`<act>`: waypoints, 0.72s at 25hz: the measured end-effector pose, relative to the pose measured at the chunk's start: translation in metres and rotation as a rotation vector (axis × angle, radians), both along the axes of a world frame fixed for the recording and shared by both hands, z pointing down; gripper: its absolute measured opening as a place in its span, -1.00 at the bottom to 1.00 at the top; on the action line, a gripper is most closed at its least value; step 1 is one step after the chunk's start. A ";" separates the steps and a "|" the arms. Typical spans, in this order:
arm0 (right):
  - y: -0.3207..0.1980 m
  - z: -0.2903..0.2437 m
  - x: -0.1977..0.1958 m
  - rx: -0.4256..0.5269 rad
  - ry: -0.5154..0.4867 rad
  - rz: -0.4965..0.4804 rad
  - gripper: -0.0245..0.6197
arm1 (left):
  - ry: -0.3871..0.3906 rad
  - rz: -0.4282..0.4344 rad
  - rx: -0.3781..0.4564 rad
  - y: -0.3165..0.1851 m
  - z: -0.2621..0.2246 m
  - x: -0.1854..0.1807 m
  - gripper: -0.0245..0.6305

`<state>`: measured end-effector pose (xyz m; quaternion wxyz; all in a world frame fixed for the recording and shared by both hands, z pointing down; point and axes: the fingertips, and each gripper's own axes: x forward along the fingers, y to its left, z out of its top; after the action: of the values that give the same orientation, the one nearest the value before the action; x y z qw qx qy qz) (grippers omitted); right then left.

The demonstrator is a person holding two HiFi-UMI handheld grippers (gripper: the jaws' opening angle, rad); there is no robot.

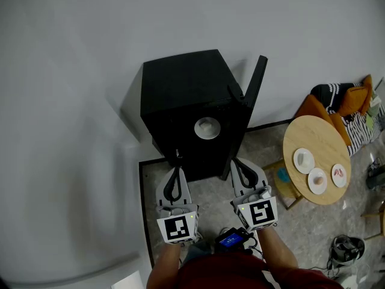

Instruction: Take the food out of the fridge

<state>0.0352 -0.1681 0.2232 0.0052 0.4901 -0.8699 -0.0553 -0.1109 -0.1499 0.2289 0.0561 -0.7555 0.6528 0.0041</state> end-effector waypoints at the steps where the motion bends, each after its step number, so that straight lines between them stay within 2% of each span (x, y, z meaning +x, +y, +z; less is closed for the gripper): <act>1: 0.000 0.001 0.000 -0.002 0.001 0.000 -0.85 | 0.001 -0.001 -0.001 0.000 0.001 -0.001 -0.88; 12: -0.005 0.009 -0.009 -0.022 0.004 -0.001 -0.86 | 0.035 -0.009 -0.005 -0.005 0.005 -0.007 -0.88; 18: -0.018 0.025 -0.016 -0.040 0.016 -0.007 -0.85 | 0.097 -0.016 0.010 -0.017 0.010 -0.009 -0.88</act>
<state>0.0195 -0.1861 0.2482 0.0219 0.4863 -0.8725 -0.0419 -0.1195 -0.1672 0.2389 0.0283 -0.7490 0.6606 0.0434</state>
